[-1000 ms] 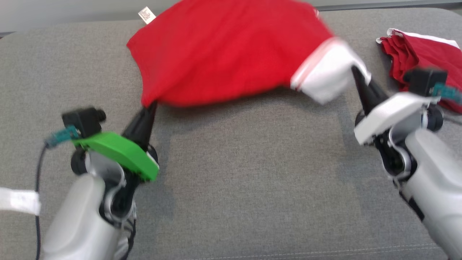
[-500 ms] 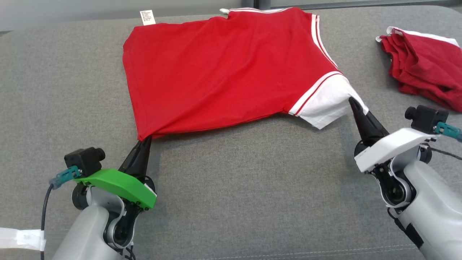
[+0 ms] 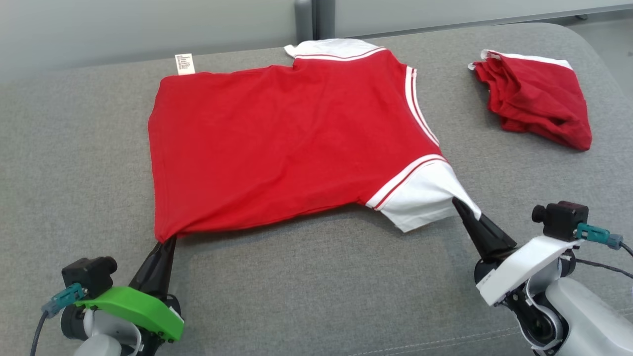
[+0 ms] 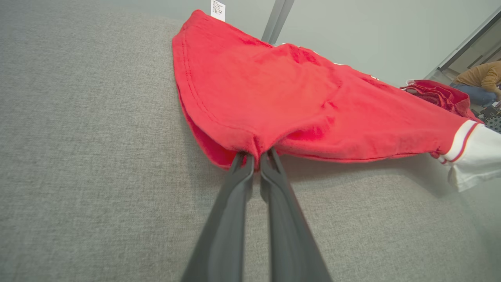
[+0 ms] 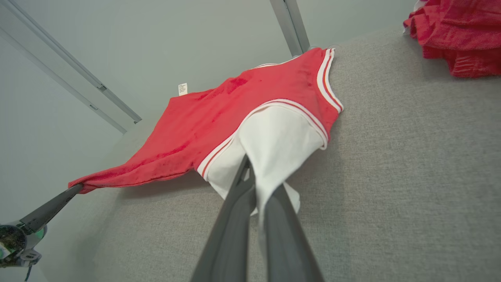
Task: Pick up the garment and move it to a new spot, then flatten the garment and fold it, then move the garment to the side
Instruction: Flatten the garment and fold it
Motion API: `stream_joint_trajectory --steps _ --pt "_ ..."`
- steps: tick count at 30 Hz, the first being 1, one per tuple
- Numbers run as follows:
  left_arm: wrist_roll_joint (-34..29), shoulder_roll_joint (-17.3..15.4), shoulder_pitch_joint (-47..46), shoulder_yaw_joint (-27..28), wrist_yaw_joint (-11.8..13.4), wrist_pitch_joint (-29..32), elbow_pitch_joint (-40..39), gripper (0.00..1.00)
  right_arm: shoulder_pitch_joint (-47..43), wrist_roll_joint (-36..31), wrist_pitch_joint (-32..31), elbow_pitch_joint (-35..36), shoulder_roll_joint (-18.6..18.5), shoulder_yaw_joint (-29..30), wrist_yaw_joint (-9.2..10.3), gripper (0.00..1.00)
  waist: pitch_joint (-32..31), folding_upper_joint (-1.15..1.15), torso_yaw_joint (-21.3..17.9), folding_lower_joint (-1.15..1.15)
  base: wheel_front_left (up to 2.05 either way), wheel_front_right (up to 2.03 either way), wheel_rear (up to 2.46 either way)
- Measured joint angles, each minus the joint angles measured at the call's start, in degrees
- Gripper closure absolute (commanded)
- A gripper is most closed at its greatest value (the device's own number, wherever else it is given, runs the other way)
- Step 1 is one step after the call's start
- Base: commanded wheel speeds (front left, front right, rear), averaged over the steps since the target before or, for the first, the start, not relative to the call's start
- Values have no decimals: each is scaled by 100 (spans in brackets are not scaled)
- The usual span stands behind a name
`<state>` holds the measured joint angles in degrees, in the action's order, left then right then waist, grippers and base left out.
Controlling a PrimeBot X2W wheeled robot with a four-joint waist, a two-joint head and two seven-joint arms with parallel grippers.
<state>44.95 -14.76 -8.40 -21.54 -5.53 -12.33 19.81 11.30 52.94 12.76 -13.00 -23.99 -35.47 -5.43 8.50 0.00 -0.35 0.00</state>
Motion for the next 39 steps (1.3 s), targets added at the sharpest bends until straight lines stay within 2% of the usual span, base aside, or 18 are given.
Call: stream_joint_trajectory --steps 3,8,12,14,16,21,24,26,34,39 --pt "-85 -116 163 41 36 -34 -75 100 -169 4 -178 291 -85 -167 -11 100 -93 0 -120 0 0 0 0" --pt "-85 -125 524 94 103 -41 -348 100 -422 52 -377 728 -312 -222 -9 100 -235 0 -305 0 0 0 0" --pt "-83 -126 694 75 108 -41 -576 100 -675 116 -450 881 -657 -59 99 100 -310 0 -390 0 0 0 0" --pt "-83 -132 800 71 138 -41 -648 100 -801 200 -537 931 -717 -51 127 100 -318 0 -400 0 0 0 0" --pt "-83 -135 891 40 155 -40 -732 100 -946 270 -543 987 -724 -29 204 100 -307 0 -379 0 0 0 0" --pt "-114 -141 1034 -151 203 13 -743 100 -1039 323 -738 915 -695 -204 201 100 -296 0 -285 0 0 0 0" --pt "-330 -238 1107 -324 212 154 -758 100 -1377 504 -882 777 -535 -391 214 100 -289 0 -185 0 0 0 0" --pt "-349 -255 1137 -367 261 174 -768 100 -1546 567 -907 710 -502 -412 308 100 -272 0 -127 0 0 0 0" --pt "-324 -294 1377 -226 403 187 -886 100 -1606 660 -987 692 -602 -330 359 100 -189 0 -57 0 0 0 0" --pt "-301 -319 1430 -257 405 227 -889 100 -1602 648 -985 687 -592 -346 360 100 -142 0 -84 0 0 0 0"
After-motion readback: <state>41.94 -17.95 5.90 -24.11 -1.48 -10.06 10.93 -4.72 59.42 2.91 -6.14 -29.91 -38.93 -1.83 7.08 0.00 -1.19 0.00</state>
